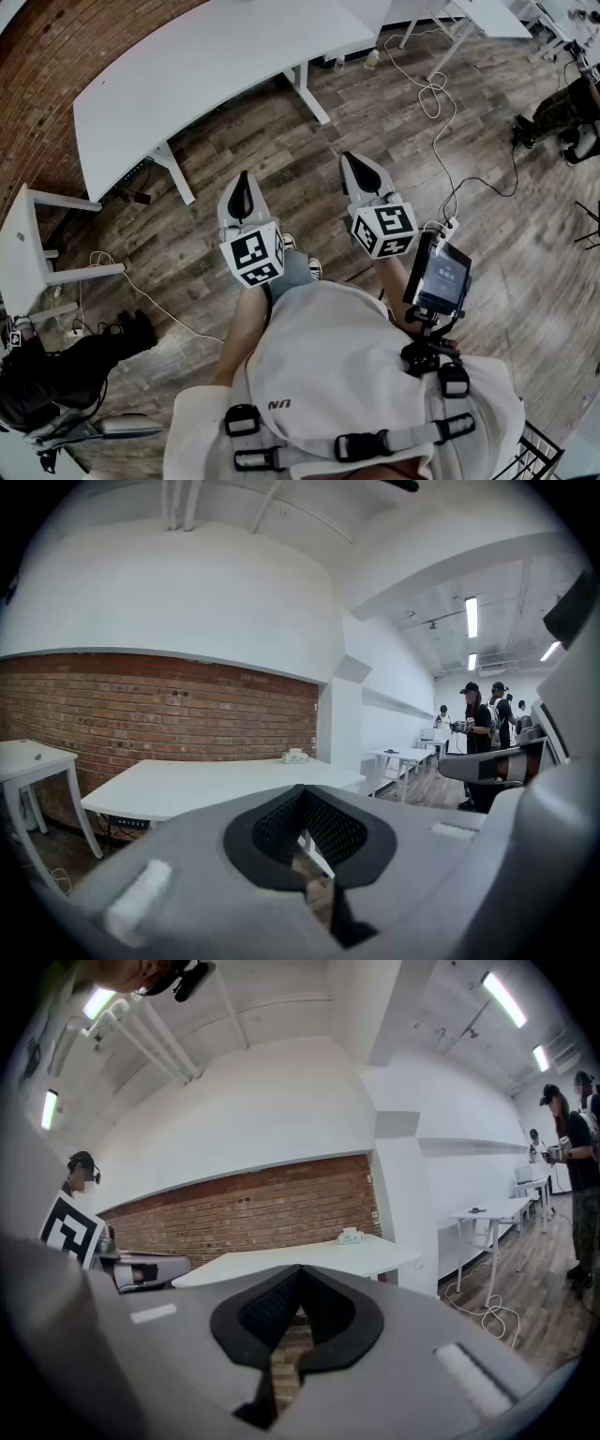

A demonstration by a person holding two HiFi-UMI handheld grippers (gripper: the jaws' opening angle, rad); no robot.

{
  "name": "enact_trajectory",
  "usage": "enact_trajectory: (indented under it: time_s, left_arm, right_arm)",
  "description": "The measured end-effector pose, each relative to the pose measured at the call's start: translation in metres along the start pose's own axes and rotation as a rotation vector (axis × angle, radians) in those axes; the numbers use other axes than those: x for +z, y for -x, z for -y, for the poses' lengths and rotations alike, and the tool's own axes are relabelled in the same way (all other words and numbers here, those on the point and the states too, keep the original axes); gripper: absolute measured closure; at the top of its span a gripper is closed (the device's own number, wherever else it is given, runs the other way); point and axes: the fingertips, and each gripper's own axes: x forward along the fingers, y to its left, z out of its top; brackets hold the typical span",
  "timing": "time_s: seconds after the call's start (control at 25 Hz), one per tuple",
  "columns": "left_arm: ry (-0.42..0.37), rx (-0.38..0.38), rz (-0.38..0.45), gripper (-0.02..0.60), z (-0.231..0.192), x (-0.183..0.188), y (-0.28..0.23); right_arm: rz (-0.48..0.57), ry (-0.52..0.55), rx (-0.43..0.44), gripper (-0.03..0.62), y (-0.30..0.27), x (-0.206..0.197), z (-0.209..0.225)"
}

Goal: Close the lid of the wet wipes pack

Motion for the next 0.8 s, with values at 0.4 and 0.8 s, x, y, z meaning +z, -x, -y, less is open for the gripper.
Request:
enact_trajectory:
  time_s: [0.4, 0.8]
  left_arm:
    - [-0.01, -0.078, 0.022, 0.583, 0.003, 0.008, -0.099]
    - [-0.033, -0.145, 0.028, 0.583, -0.033, 0.045, -0.244]
  right_arm:
    - [-0.002, 0.015, 0.009, 0.588, -0.086, 0.005, 0.027]
    - [0.03, -0.007, -0.006, 0.588, -0.236, 0.049, 0.064]
